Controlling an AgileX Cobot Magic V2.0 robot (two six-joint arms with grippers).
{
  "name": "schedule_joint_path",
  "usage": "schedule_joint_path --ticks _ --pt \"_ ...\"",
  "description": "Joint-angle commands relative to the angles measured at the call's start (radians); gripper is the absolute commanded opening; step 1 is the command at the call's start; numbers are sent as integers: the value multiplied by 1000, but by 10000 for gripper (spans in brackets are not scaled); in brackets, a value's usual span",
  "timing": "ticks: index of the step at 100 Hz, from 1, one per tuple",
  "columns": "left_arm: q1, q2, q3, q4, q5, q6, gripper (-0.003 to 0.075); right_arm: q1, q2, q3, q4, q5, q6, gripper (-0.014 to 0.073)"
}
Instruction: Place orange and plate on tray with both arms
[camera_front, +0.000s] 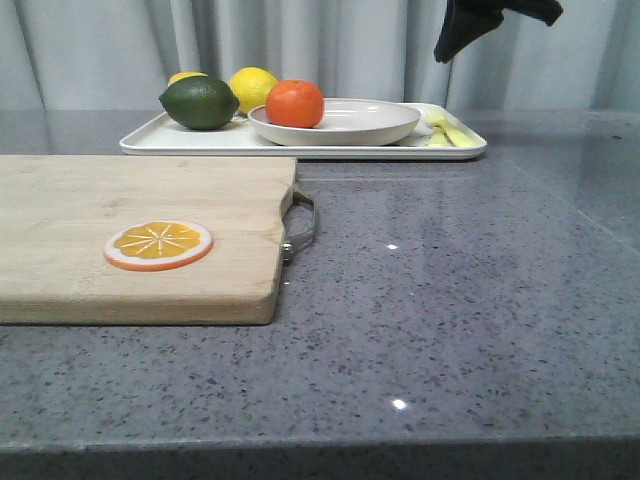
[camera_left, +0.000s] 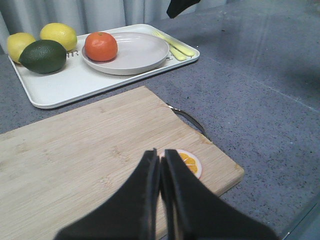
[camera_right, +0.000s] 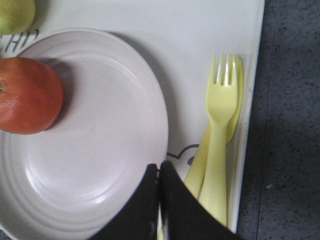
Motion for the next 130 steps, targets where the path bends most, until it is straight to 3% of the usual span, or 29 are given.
schedule_joint_path --ticks 1,33,62,88,112,130 --pt "1 8 -28 -11 -78 -7 -19 -4 -115 -30 11 85 -1 -59" --pt "1 8 -28 -18 -78 -7 -19 -4 -250 3 38 87 -1 -59" --pt "1 8 -28 -18 -78 -7 -19 0 -463 309 -13 83 -13 -59" --pt "1 8 -28 -38 -86 -7 -19 10 -638 469 -43 49 -48 -59" --pt "1 8 -28 -44 -86 -7 -19 10 -834 672 -51 -55 -69 -59" --pt "1 8 -28 -46 -86 -7 -19 10 -1021 925 -51 -178 -100 -59"
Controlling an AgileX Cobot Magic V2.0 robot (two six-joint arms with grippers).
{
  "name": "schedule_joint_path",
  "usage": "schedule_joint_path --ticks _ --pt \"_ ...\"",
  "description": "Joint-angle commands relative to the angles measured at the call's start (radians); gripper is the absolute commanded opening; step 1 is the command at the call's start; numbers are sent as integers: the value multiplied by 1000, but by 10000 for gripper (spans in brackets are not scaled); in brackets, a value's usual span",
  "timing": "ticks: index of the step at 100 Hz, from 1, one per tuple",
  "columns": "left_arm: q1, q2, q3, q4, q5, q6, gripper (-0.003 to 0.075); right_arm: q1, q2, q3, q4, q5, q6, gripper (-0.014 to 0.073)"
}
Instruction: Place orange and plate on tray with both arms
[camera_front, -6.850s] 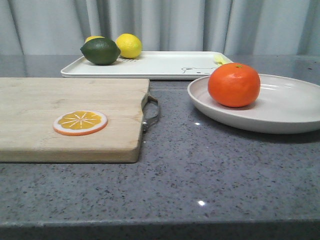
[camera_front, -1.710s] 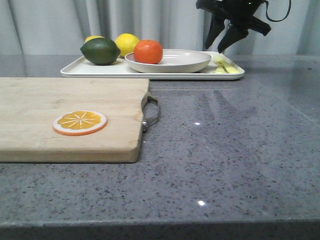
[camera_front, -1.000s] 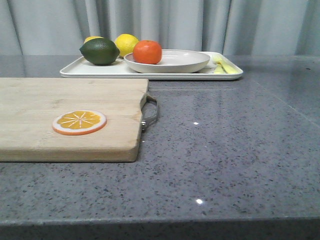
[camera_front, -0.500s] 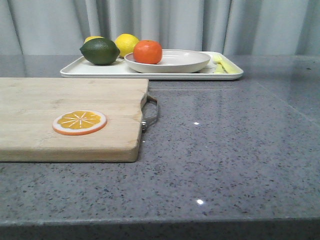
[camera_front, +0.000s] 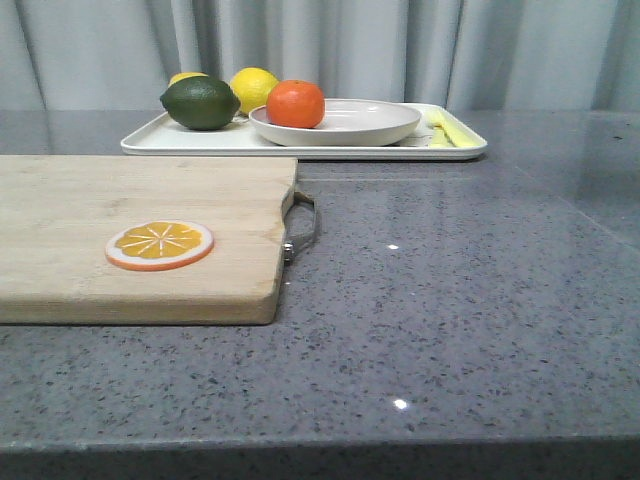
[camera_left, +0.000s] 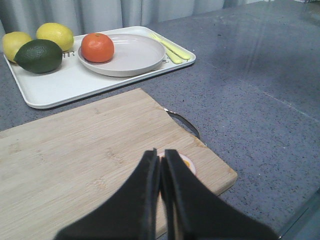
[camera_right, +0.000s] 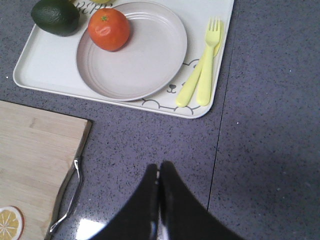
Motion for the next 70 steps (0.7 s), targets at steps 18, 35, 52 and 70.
schedule_joint_path --ticks 18,35,52,70 --pt "1 8 -28 -15 -79 -7 -19 1 -311 358 2 -280 -71 -59" --pt "1 8 -28 -15 -79 -7 -19 1 -494 621 2 -419 -94 -59" --pt "1 8 -28 -24 -79 -7 -19 1 -654 824 2 -511 -100 -59" --pt "1 6 -28 -24 -79 -7 -19 1 -809 988 2 -544 -101 -59"
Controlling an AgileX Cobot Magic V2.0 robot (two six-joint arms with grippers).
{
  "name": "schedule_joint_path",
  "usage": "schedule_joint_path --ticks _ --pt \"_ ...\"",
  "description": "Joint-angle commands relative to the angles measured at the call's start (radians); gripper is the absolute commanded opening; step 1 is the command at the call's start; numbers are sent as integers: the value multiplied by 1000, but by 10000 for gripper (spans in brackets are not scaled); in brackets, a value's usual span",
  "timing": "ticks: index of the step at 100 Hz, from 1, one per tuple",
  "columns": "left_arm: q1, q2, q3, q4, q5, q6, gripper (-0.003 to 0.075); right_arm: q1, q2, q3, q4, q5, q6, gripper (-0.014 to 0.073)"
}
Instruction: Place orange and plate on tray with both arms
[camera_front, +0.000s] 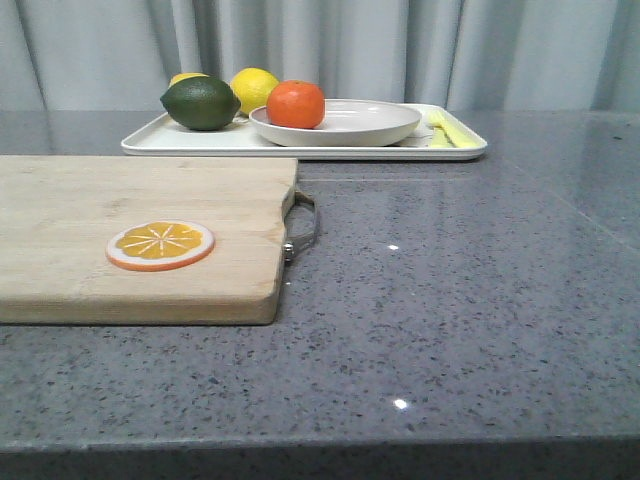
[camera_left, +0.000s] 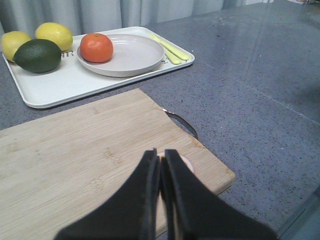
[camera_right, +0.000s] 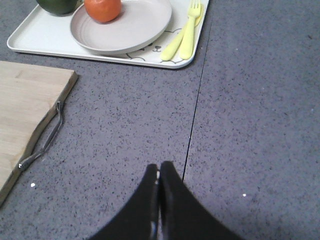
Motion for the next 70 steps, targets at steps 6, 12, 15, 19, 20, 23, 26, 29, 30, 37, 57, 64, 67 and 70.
schedule_joint_path --ticks 6,12,15,19,20,23,26,29,30,37,57,64,67,70 --pt "1 8 -26 -19 -78 -5 -19 1 -117 86 2 -100 -13 -59" --pt "1 8 -24 -21 -78 -5 -19 1 -166 132 2 -106 -13 -59" --pt "1 8 -22 -24 -78 -5 -19 1 -182 147 2 -110 -13 -59" --pt "1 8 -20 -26 -80 -5 -19 1 -218 178 2 -112 -13 -59" --pt "1 8 -20 -26 -80 -5 -19 1 -223 178 2 -112 -13 -59" --pt "1 8 -18 -26 -80 -5 -19 1 -242 197 2 -113 -13 -59" --pt "1 8 -18 -26 -78 -5 -19 1 -261 210 2 -113 -13 -59" --pt "1 8 -18 -26 -78 -5 -19 1 -282 225 2 -113 -13 -59" --pt "1 8 -18 -26 -78 -5 -19 1 -289 228 2 -113 -13 -59" --pt "1 8 -18 -26 -78 -5 -19 1 -317 251 2 -113 -13 -59" --pt "1 8 -18 -26 -78 -5 -19 1 -337 267 2 -112 -13 -59" --pt "1 8 -18 -26 -78 -5 -19 1 -337 267 2 -111 -13 -59" --pt "1 8 -18 -26 -78 -5 -19 1 -337 267 2 -106 -13 -59" --pt "1 8 -18 -26 -78 -5 -19 1 -337 267 2 -104 -13 -59"
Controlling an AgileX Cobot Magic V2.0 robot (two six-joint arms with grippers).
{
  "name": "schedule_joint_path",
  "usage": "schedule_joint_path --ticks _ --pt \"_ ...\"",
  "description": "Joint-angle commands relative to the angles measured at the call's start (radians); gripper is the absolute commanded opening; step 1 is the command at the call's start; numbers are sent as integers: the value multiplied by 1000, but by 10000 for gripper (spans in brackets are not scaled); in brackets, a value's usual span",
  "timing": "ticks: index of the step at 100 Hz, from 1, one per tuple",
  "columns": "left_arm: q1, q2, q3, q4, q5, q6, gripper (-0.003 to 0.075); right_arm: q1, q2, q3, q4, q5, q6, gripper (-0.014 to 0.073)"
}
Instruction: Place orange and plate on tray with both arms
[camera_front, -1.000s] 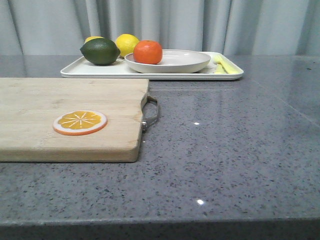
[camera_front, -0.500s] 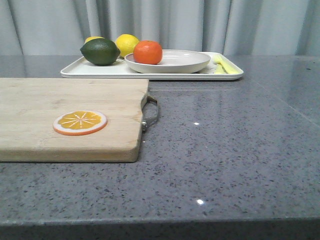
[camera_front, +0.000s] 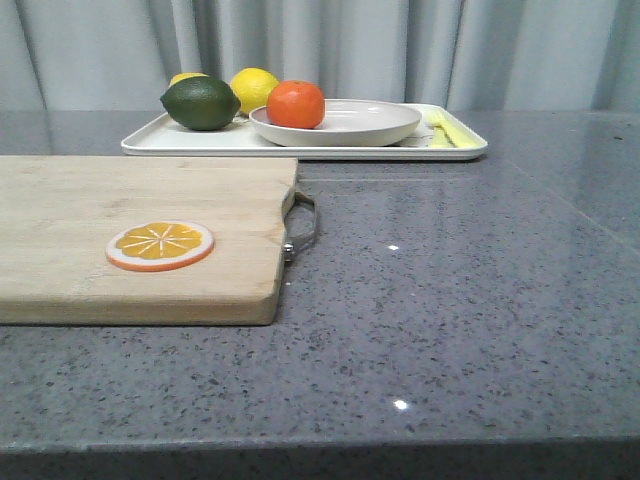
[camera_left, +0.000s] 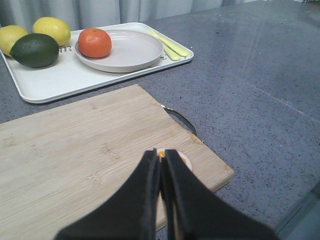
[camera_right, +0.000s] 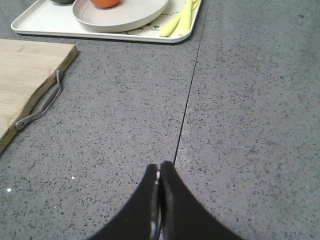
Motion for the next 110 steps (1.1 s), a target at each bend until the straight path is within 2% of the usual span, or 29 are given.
schedule_joint_path --ticks 1,82,91,100,110 --pt "1 8 -28 -14 -78 -5 -19 1 4 -21 2 -72 -11 -59" --pt "1 8 -18 -10 -80 -5 -19 1 4 -21 2 -69 -11 -59" --pt "29 3 13 3 -84 -5 -19 1 4 -21 2 -69 -11 -59" --pt "98 -14 70 3 -138 -5 -19 1 4 -21 2 -69 -11 -59" --pt "169 -43 153 3 -292 -5 -19 1 4 -21 2 -69 -11 -59"
